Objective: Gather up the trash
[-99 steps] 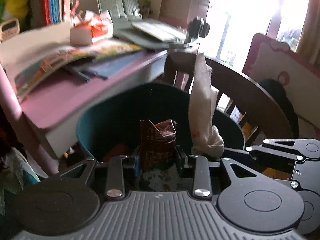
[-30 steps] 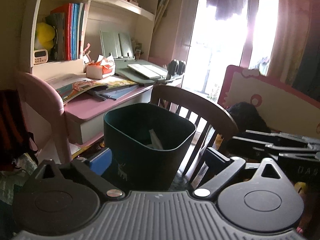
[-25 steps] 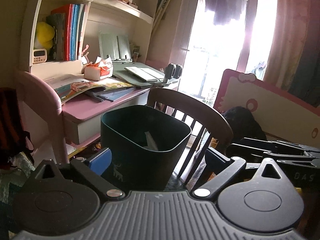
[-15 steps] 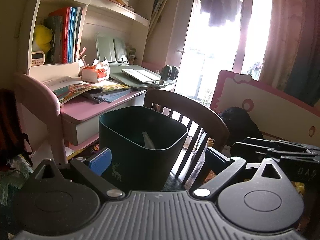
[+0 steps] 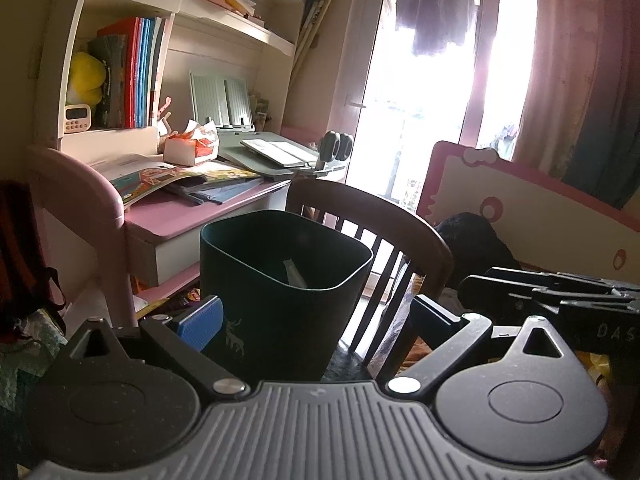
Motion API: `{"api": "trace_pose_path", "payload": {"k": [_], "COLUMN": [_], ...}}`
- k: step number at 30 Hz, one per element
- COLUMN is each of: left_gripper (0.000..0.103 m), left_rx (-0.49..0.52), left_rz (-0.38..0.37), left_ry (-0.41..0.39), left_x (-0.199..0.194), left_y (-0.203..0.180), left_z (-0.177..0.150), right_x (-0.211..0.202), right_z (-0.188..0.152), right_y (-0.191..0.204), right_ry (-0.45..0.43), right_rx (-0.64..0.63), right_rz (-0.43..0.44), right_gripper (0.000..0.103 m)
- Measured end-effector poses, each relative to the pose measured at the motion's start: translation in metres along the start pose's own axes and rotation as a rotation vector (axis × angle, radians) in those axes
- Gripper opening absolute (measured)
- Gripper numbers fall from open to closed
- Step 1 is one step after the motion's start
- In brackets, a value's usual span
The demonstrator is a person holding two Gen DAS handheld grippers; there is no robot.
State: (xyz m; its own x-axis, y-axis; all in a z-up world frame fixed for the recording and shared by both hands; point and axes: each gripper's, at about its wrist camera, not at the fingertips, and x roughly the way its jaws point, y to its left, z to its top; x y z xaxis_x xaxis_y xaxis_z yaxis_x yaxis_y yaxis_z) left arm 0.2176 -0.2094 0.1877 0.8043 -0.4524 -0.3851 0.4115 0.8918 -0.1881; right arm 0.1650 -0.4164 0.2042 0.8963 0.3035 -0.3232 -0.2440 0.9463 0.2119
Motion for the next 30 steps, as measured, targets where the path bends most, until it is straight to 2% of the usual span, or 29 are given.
{"api": "trace_pose_path", "payload": {"k": [21,30], "left_gripper": [0.103,0.103], "left_rx": [-0.014,0.031], "left_rz": [0.019,0.038], "left_ry": [-0.056,-0.081], "left_x": [-0.021,-0.026], "left_y": [0.005,-0.002], "left_z": [-0.007,-0.011], "right_x": [-0.006,-0.012], "right_z": [-0.011,-0.015], "right_y": [0.015,0.019], "right_ry": [-0.017,-0.044], "right_rx": [-0.047,-0.067], "right_rz": [0.022,-0.001], "right_gripper": [0.058,0.058]}}
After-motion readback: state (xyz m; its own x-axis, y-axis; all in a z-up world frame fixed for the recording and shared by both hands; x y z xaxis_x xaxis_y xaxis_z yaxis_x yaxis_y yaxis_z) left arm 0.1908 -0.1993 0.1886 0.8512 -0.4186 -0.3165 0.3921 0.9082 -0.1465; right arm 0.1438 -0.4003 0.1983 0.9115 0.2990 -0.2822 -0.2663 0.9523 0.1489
